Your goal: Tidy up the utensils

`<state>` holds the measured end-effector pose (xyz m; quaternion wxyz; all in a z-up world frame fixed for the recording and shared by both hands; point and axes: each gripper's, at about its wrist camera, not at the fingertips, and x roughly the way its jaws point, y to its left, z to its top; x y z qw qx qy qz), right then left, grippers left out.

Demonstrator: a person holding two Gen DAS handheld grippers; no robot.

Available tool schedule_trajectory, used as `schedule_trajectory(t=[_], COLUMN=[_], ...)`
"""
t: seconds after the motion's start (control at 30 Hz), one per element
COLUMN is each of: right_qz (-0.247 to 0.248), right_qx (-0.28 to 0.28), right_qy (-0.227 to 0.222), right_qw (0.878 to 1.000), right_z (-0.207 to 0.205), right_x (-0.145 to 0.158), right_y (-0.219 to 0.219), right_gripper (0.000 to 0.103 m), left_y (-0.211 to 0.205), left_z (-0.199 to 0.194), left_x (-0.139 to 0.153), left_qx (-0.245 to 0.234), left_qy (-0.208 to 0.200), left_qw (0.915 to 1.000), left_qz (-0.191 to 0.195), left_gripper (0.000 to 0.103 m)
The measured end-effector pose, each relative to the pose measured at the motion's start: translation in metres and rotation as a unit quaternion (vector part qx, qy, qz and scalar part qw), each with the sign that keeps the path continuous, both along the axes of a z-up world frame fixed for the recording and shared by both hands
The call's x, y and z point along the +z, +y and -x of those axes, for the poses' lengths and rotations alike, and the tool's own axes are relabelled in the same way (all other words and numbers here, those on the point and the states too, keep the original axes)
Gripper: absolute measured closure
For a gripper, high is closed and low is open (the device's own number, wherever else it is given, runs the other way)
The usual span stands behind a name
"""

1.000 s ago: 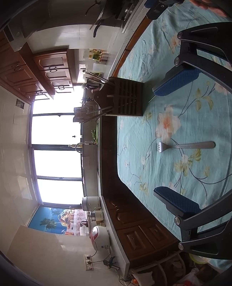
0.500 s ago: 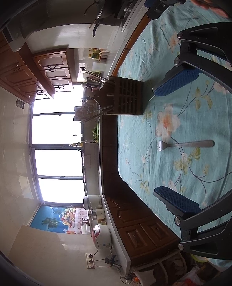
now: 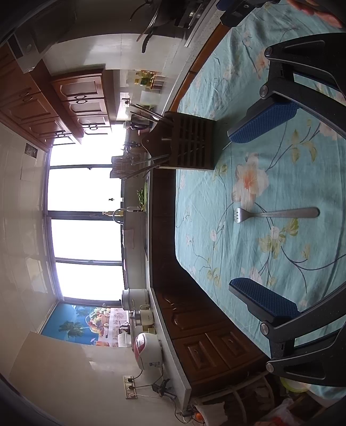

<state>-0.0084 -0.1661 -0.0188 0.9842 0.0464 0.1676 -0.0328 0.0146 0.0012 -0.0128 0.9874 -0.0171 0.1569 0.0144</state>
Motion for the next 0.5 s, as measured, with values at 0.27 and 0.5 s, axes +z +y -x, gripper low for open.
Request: schedule_trajectory(t=[0.27,0.5], right_qz=[-0.002,-0.003], right_qx=[-0.001,-0.002], right_qy=[0.002,0.0], right_qw=[1.0,1.0], right_z=[0.0008,0.0024], right_x=[-0.0027,-0.0029], right_y=[-0.0014,-0.0026], right_gripper=[0.0,0.0], left_y=[-0.0004,-0.001], left_z=[0.0004,0.0023], left_x=[-0.001,-0.0021], left_qx=[0.002,0.003], left_qy=[0.001,-0.003], left_qw=[1.0,1.0], left_qz=[0.0,-0.001], left_gripper=[0.001,0.001])
